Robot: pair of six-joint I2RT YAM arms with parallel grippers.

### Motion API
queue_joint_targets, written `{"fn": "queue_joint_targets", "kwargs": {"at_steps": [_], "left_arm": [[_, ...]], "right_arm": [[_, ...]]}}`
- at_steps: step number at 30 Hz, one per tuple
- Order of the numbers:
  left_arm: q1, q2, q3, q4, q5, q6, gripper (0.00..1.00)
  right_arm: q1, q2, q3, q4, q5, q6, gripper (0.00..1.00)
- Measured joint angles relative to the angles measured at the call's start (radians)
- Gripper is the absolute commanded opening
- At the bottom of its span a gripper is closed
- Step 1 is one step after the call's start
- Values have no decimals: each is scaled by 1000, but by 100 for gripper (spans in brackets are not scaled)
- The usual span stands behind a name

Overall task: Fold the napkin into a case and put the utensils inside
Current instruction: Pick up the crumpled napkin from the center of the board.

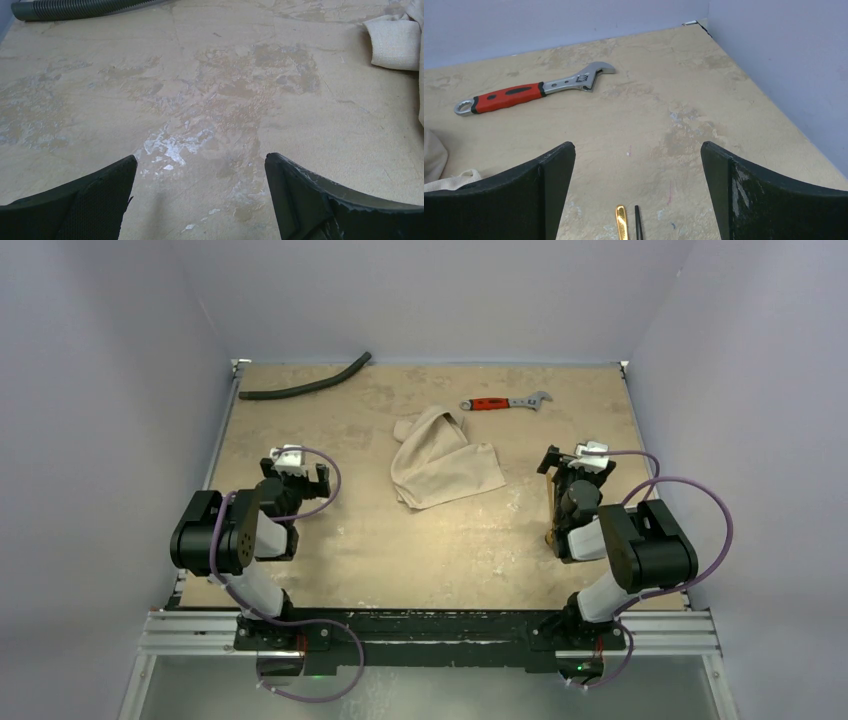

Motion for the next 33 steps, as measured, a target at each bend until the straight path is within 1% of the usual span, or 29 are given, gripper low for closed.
{"fn": "queue_joint_targets", "kwargs": {"at_steps": [9,11,12,13,15,17,19,20,22,24,26,28,30,31,33], "left_arm": [[0,0,0,0,12,2,99],[0,-23,0,-27,40,13,99],[0,-42,0,-41,57,18,99],[3,-78,8,-84,82,19,99],[10,-169,66,-233,129,19,99],[14,-226,183,-408,178,23,99],[17,-246,340,-583,225,26,99],[18,-251,408,-655,246,26,99],[19,-267,499,-777,271,35,99],[19,-294,553,-885,278,56,99],[20,-316,585,-974,291,66,99],[21,-315,623,-1052,309,68,99],[21,-287,678,-1142,351,79,99],[21,-261,714,-1191,381,90,99],[14,-212,767,-1261,423,111,99]], "right_arm": [[0,-6,0,-4,2,-3,99],[9,-55,10,-68,5,-18,99],[14,-105,36,-150,6,-16,99],[19,-154,85,-254,8,-9,99],[25,-221,264,-488,3,37,99],[26,-237,460,-668,-15,129,99],[24,-242,594,-804,-48,223,99],[19,-243,650,-870,-94,270,99],[11,-251,680,-927,-190,323,99],[7,-281,645,-956,-283,366,99],[11,-314,590,-975,-339,390,99],[48,-314,587,-1050,-319,385,95],[132,-263,640,-1162,-237,373,91],[173,-229,665,-1198,-214,370,89],[234,-190,669,-1242,-183,375,88]]}}
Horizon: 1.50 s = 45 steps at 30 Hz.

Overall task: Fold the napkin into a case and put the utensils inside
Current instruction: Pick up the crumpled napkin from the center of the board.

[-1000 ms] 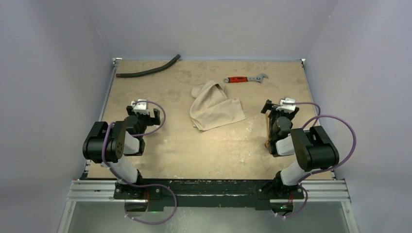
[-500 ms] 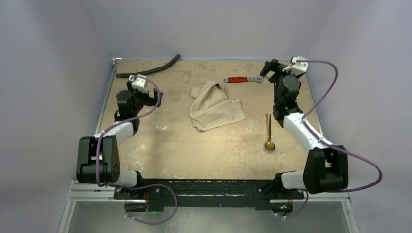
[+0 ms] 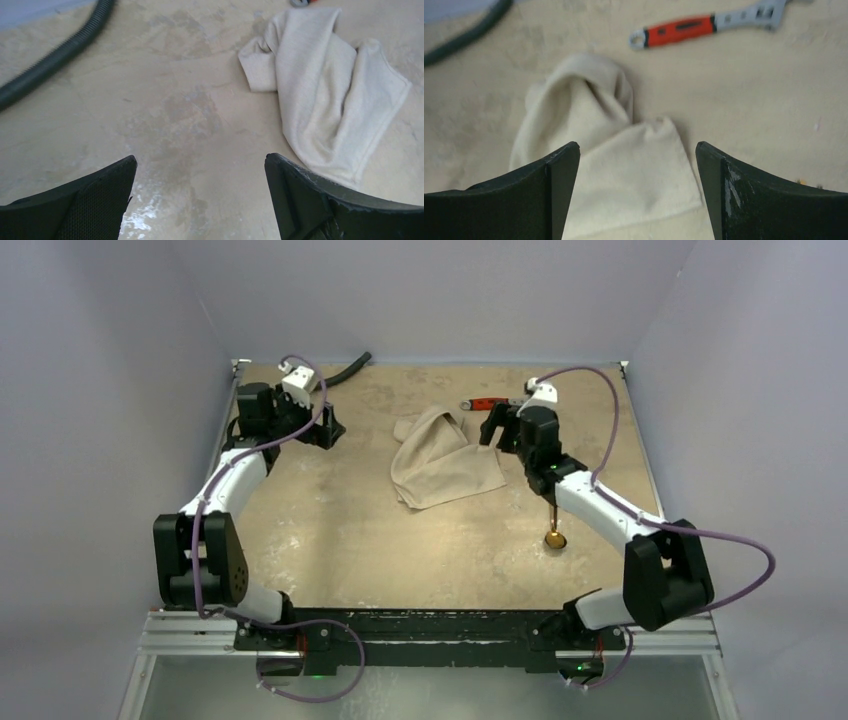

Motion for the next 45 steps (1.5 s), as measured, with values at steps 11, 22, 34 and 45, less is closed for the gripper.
{"fn": "queue_joint_targets", "kwargs": {"at_steps": [11,22,34,45], "left_arm": [[-267,50,-6,-178,-52,89,99],[-318,111,-10,-257,-94,111,99],[-322,110,53,-320,-106,127,99],[-322,100,65,-382,-73,125,99]], "right_arm": [[34,126,-124,-92,20,93,70],[42,201,-142,-92,-21,132,59],[42,252,-153,-60,33,148,23],[84,209,-139,-86,-20,154,0]]}}
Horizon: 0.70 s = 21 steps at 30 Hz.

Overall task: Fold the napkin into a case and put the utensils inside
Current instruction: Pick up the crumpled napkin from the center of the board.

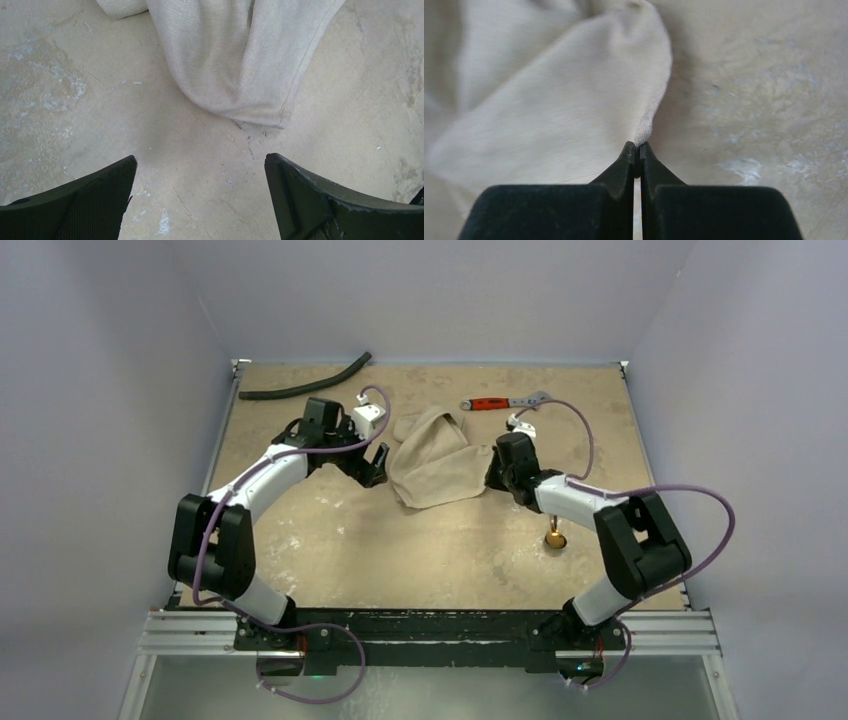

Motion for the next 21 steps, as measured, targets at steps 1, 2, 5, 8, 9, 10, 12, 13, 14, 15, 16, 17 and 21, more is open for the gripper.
{"fn": "queue_joint_targets", "kwargs": {"at_steps": [1,2,5,8,9,10,12,13,14,15,16,17,21], "left_arm": [[0,-5,0,-2,5,0,99],[0,-11,0,-5,9,0,99],[-2,-36,0,-3,18,3,99],[-10,-70,-8,18,27,5,99],[-16,-87,-15,26,29,7,99],[-21,-101,-21,32,30,8,99],[-39,-130,-29,43,36,9,99],[-48,-138,-29,51,36,8,99],[-58,-146,-28,61,35,8,99],[-69,-151,-27,69,33,7,99],[-79,-153,-23,74,28,4,99],[-90,-153,-16,79,25,-1,99],[-137,-152,38,81,16,-29,99]], "right_arm": [[10,-20,14,-19,-4,-2,0],[25,-44,41,-43,-6,-5,0],[68,-100,165,-84,-14,-14,0],[102,-141,301,-90,-29,-18,0],[109,-150,326,-90,-31,-19,0],[117,-158,357,-97,-32,-19,0],[133,-161,414,-113,-33,-18,0],[139,-161,434,-121,-33,-18,0],[144,-159,449,-132,-33,-18,0],[152,-153,469,-148,-33,-17,0],[158,-145,489,-159,-33,-15,0],[164,-132,512,-173,-34,-14,0],[185,-85,592,-219,-32,-10,0]]}}
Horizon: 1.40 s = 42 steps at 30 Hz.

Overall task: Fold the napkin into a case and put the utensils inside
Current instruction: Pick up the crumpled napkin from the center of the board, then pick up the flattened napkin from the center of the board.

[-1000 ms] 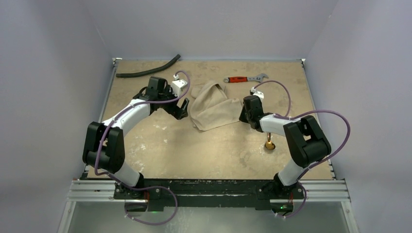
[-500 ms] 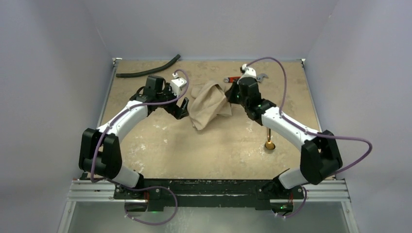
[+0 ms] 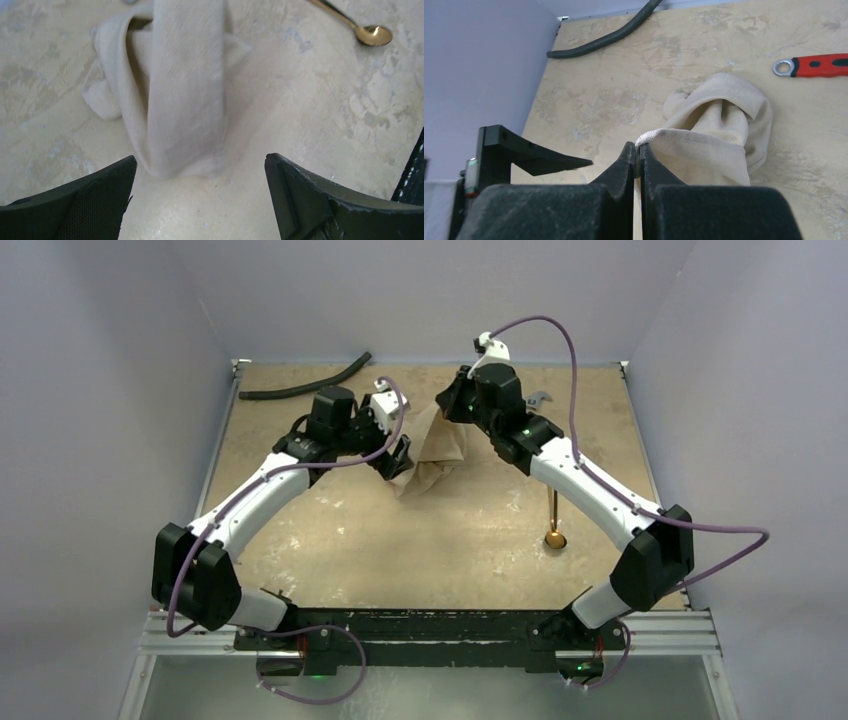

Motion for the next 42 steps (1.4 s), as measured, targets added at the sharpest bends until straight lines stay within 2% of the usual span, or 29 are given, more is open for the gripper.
{"fn": "queue_joint_targets", "kwargs": {"at_steps": [3,7,10,14,25,33,35,42], "left_arm": [[-66,0,51,3,-41,-34,99],[-154,1,53,32,-199,-97,99],[-163,8,7,54,-312,-114,99],[-162,45,-57,58,-386,-138,99],[-172,93,-125,130,-543,-173,99],[-172,130,-180,153,-539,-230,99],[-172,139,-183,154,-525,-246,92],[-164,187,-182,186,-505,-256,54]], "right_arm": [[10,27,43,-30,4,7,0],[18,36,61,-51,9,26,0],[21,36,73,-59,20,40,0],[22,35,89,-64,41,51,0],[22,35,95,-66,66,70,0],[22,35,114,-65,83,76,0],[22,35,115,-65,83,76,0],[22,35,115,-66,84,88,0]]}}
